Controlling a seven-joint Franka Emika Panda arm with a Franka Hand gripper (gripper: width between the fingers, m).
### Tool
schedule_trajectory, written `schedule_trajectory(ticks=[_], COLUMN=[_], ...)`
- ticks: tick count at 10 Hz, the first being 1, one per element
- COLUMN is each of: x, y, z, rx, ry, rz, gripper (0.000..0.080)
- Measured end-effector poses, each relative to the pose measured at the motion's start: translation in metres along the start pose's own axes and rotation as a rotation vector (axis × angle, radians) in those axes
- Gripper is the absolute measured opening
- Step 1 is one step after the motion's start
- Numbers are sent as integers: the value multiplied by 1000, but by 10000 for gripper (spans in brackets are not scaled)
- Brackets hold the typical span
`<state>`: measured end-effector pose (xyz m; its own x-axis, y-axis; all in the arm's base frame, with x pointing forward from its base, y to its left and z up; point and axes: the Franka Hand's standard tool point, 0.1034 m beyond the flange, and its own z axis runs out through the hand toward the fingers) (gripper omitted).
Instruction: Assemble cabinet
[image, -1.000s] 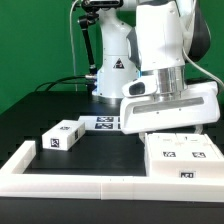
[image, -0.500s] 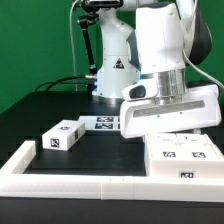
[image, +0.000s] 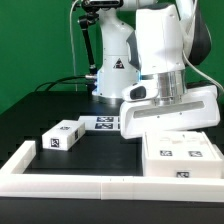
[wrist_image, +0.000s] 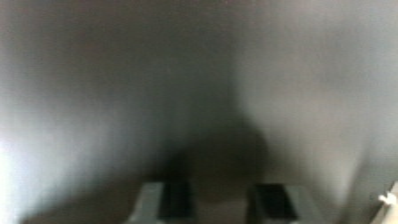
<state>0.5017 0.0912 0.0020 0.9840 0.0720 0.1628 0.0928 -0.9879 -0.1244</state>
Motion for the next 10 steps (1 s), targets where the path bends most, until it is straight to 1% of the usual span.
schedule_trajectory(ticks=[1,2,3,4,5,6,7,8,10], x=[-1,-3,-4,-3,-1,2,9,15,33], y=[0,1,2,3,2,1,-1,-3,-4], z=[-1,-5,-11,-20,-35,-46,-61,-71,-87], rx=[-1,-4,-7,-11,-18,-22,-27,-31,-34], ry=[-1,0,0,-2,0,1,4,6,13], rz=[-15,-35,-56,-65,-78,-85,-93,-99,-107], gripper=[29,6,2,2,2,2,2,2,2])
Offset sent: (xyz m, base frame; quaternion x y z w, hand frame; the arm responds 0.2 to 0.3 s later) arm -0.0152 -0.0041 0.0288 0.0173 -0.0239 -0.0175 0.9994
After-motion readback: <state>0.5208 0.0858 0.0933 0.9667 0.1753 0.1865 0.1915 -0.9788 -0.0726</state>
